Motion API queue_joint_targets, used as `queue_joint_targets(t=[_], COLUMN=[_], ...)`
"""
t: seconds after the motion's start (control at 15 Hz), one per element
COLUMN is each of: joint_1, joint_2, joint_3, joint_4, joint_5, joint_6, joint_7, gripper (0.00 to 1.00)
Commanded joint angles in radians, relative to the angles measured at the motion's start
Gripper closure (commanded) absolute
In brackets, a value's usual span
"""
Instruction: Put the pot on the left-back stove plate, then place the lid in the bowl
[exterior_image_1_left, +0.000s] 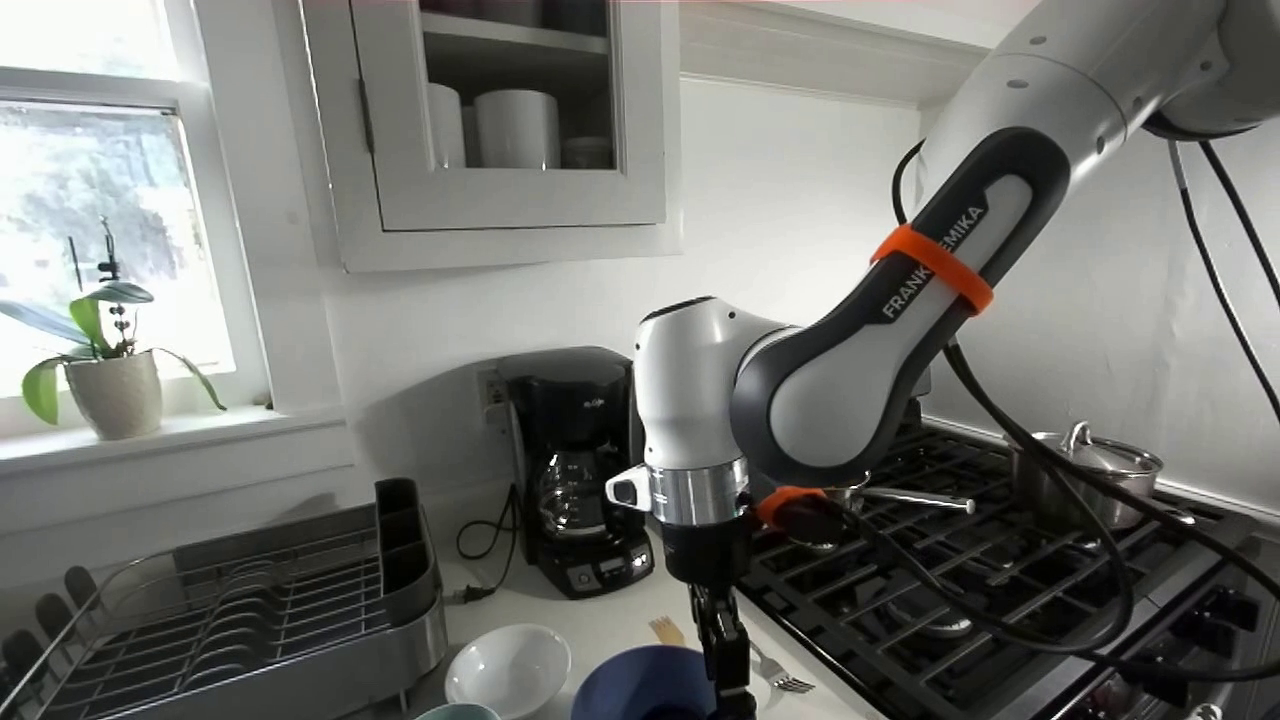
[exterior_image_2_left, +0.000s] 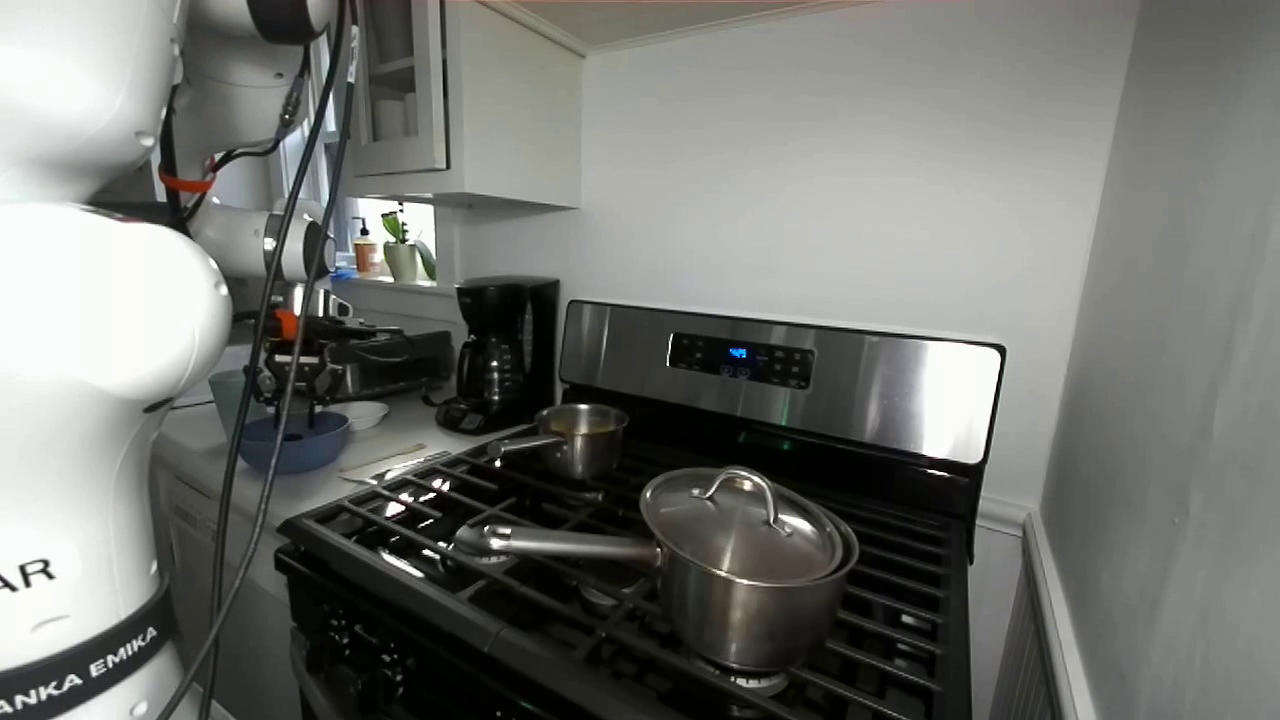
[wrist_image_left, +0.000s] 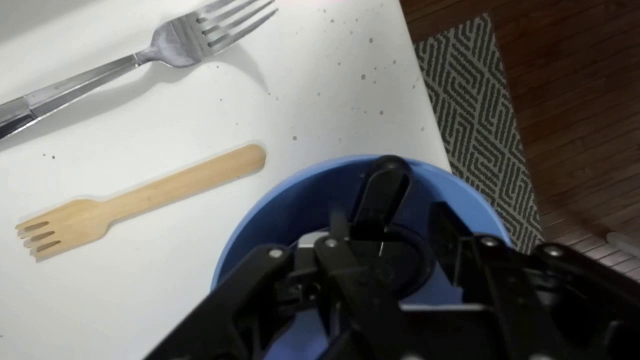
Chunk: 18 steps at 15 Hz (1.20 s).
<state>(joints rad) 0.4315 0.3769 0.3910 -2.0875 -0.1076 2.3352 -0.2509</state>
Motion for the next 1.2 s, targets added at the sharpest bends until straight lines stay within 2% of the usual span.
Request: queue_joint_targets(t=[0.0, 0.2, 0.33, 0.47, 0.73, 1.0, 1.13], joint_1=[0.022, 0.007, -0.036, -0.068, -0.092, -0.071, -0.064], joint_2=[0.029, -0.008, -0.058, -0.145, -0.367, -0.578, -0.687], joint_3=[-0.008, 0.008, 0.039, 0.05, 0.041, 0.008, 0.003], joint_4=[0.057, 0.05, 0.02, -0.048, -0.252, -0.394, -0.443], joint_5=[-0.031, 0.003, 0.1, 0.197, 0.395, 0.453, 0.421], joint_6=[-0.044, -0.046, -0.061, -0.088, -0.061, -0.045, -0.054], joint_7=[0.047, 0.03, -0.004, 0.015, 0.109, 0.237, 0.328], gripper=[0.23, 0.01, 0.0, 0.0, 0.0, 0.0, 0.0])
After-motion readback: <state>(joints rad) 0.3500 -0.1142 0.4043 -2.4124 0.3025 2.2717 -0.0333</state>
